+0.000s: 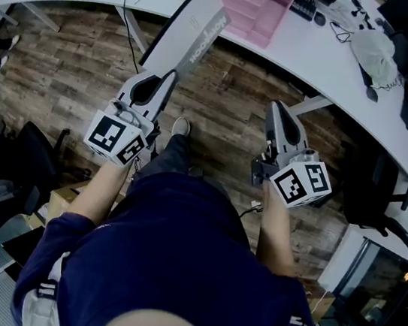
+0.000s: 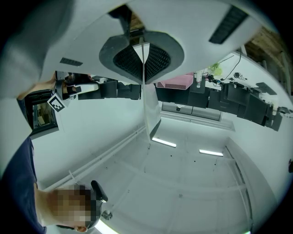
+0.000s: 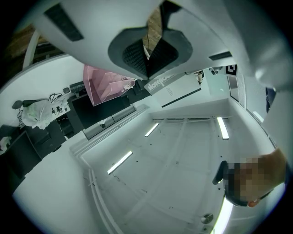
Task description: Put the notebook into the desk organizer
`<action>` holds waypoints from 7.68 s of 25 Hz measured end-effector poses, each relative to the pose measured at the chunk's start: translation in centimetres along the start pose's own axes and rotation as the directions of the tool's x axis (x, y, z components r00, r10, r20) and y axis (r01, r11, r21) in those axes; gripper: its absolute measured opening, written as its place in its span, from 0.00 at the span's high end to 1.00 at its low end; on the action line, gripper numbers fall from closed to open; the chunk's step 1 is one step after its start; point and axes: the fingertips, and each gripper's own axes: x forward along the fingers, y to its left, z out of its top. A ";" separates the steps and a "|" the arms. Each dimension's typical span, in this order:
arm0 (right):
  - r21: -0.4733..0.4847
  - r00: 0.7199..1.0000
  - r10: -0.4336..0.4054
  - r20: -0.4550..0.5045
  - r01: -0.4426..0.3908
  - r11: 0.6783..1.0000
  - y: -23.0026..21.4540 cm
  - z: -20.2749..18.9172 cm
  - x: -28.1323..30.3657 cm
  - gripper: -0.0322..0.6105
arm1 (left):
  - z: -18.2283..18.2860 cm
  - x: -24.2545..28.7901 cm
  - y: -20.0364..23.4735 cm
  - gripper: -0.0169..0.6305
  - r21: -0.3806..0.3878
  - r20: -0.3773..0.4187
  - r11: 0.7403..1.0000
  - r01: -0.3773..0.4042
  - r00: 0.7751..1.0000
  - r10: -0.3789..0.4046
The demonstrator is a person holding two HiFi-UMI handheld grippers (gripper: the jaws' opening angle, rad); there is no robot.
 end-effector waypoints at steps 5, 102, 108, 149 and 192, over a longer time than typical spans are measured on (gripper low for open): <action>0.002 1.000 0.000 -0.008 0.000 1.000 -0.6 -0.3 0.6 0.94 | -0.3 0.7 0.4 0.92 -0.003 -0.001 1.000 0.000 1.000 0.000; 0.041 0.993 0.049 -0.110 -0.044 0.998 -18.2 6.2 36.2 0.94 | -0.9 29.5 26.0 0.92 -0.091 -0.057 0.996 -0.014 0.998 0.009; 0.047 0.990 0.087 -0.115 -0.082 0.996 -20.4 7.2 36.8 0.94 | -1.4 30.8 25.5 0.92 -0.089 -0.067 0.994 -0.065 0.996 0.059; 0.078 0.964 0.171 -0.204 -0.158 0.984 -23.8 6.0 39.2 0.94 | -7.5 32.0 27.5 0.92 -0.248 -0.170 0.939 -0.237 0.965 0.199; 0.066 0.964 0.166 -0.207 -0.155 0.986 -22.3 5.3 38.3 0.94 | -8.7 29.9 26.9 0.69 -0.228 -0.217 0.928 -0.295 0.945 0.246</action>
